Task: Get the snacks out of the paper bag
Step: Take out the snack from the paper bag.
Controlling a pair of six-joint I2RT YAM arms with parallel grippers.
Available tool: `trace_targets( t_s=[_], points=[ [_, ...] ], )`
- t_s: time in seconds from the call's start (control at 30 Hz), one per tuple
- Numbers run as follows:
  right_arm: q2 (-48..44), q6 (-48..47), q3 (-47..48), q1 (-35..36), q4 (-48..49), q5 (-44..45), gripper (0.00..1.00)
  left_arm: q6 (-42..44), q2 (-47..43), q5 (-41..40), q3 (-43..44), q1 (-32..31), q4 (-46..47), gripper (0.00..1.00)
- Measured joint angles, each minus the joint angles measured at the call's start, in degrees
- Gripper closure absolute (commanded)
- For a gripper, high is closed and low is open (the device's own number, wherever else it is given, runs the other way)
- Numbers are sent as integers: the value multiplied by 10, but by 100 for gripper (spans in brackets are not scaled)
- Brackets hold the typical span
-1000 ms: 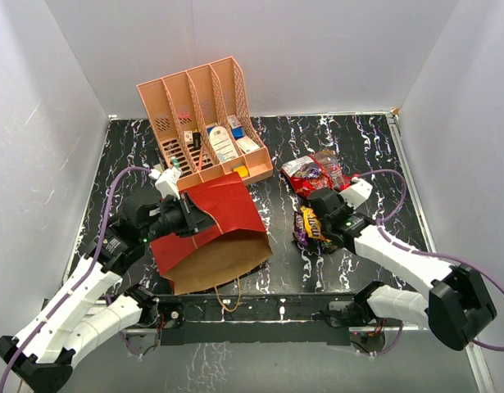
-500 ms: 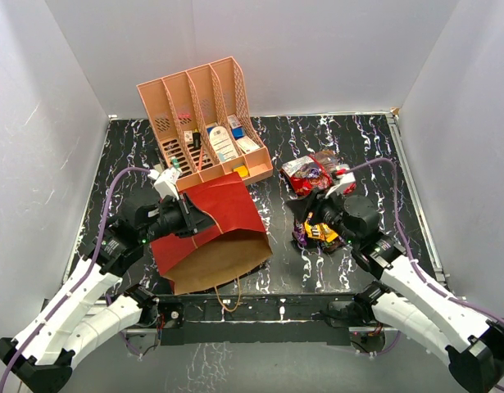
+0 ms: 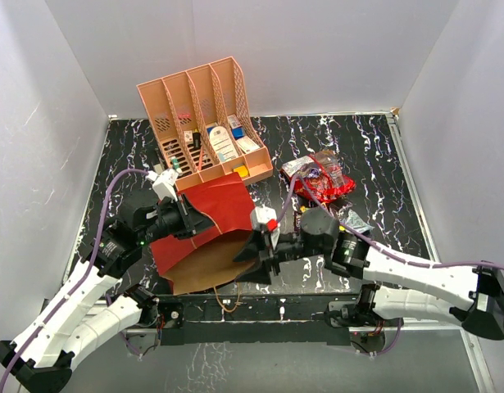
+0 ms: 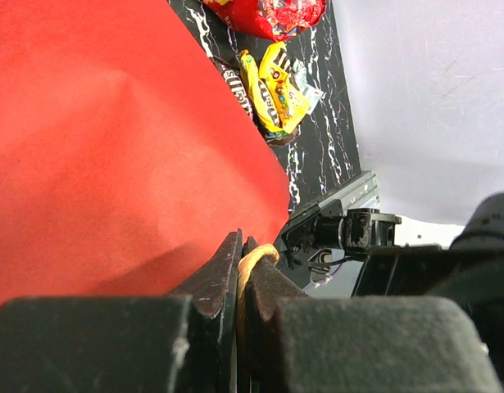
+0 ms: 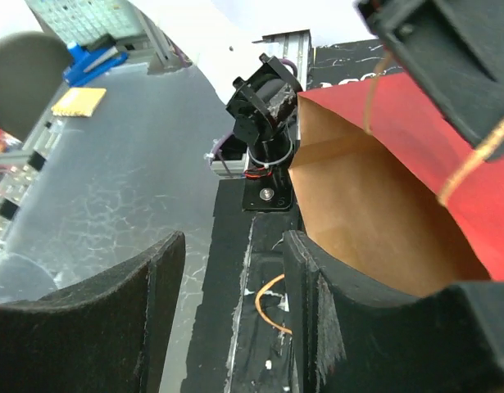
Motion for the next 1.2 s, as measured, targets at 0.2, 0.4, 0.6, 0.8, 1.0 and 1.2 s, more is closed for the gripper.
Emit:
trace_targets(
  t_s=[0.2,0.4,0.6,0.8,1.0,1.2],
  points=[
    [9,-88,3,103,-30,169,45,0,0,-2,0,0,-5,100],
    [63,-157,8,157,-48,314,42,2,0,-7,6,0,-13,100],
    [122,-230,8,217,-54,441,41,5,3,-10,10,0,-13,100],
    [160,-296,8,226,-35,541,34,7,16,-9,26,0,-14,100],
    [226,-358,5,227,26,633,29,8,15,-6,43,0,-12,100],
    [325,-381,6,225,81,675,27,7,13,-3,45,0,-14,100]
  ],
)
